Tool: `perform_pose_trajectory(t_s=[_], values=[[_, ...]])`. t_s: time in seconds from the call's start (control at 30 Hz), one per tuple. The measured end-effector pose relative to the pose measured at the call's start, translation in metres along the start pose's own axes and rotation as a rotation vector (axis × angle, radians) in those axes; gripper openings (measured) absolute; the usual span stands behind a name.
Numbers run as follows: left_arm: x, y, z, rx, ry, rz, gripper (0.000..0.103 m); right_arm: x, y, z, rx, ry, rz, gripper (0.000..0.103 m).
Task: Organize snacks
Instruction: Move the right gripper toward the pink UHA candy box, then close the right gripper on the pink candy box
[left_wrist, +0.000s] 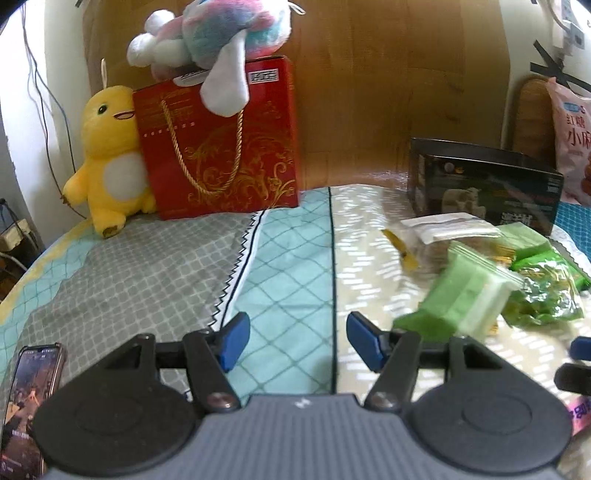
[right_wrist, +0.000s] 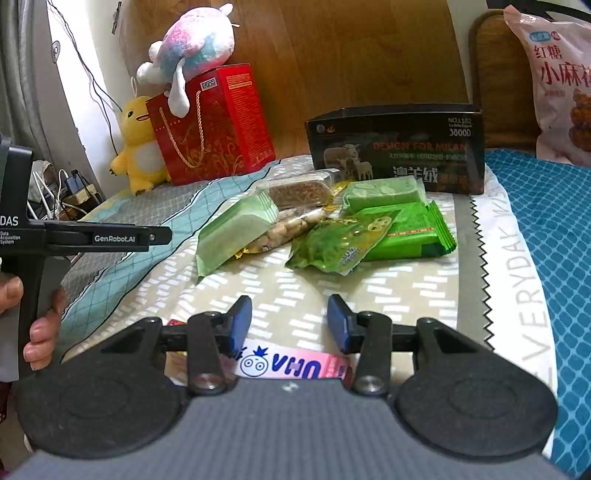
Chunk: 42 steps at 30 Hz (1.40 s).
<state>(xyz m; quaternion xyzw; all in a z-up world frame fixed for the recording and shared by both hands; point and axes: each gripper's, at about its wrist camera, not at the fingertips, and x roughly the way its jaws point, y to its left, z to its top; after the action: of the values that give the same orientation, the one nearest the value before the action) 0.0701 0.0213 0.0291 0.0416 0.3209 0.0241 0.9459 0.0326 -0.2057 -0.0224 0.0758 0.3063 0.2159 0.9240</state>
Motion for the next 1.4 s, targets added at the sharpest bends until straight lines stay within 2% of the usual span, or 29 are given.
perform_pose_trajectory(t_s=[0.37,0.5,0.53,0.6,0.77,0.87,0.97,1.03,1.17,1.3,1.33,1.4], values=[[0.004,0.007,-0.003,-0.010,0.003,-0.014,0.060,-0.013,0.010,-0.008,-0.025,-0.005,0.000,0.049],[-0.002,0.010,-0.005,-0.021,-0.001,-0.047,0.060,-0.033,0.005,-0.010,0.007,-0.051,0.001,0.052],[-0.005,0.012,-0.005,-0.025,-0.002,-0.067,0.061,-0.038,0.002,-0.010,0.017,-0.059,-0.004,0.057],[-0.012,0.015,-0.008,-0.042,0.005,-0.135,0.064,-0.047,-0.003,-0.012,0.027,-0.063,-0.013,0.057],[-0.031,0.019,-0.021,-0.073,0.049,-0.402,0.065,-0.061,-0.003,-0.025,-0.006,-0.026,-0.006,0.064],[-0.043,0.012,-0.028,-0.065,0.065,-0.555,0.062,-0.061,0.004,-0.032,-0.062,0.006,-0.014,0.064],[-0.049,0.001,-0.033,-0.043,0.094,-0.662,0.061,-0.056,0.009,-0.035,-0.114,0.020,-0.044,0.064],[-0.050,-0.009,-0.037,-0.025,0.114,-0.687,0.059,-0.052,0.009,-0.033,-0.128,0.020,-0.064,0.064],[-0.042,-0.022,-0.045,-0.010,0.159,-0.669,0.058,-0.045,0.008,-0.031,-0.142,0.017,-0.085,0.064],[-0.045,-0.026,-0.050,-0.012,0.158,-0.668,0.058,-0.047,0.011,-0.034,-0.152,0.017,-0.065,0.063],[-0.045,-0.028,-0.051,-0.015,0.160,-0.675,0.053,-0.048,0.012,-0.035,-0.150,0.016,-0.054,0.057],[-0.045,-0.031,-0.051,-0.019,0.163,-0.690,0.052,-0.048,0.016,-0.036,-0.156,0.012,-0.050,0.047]])
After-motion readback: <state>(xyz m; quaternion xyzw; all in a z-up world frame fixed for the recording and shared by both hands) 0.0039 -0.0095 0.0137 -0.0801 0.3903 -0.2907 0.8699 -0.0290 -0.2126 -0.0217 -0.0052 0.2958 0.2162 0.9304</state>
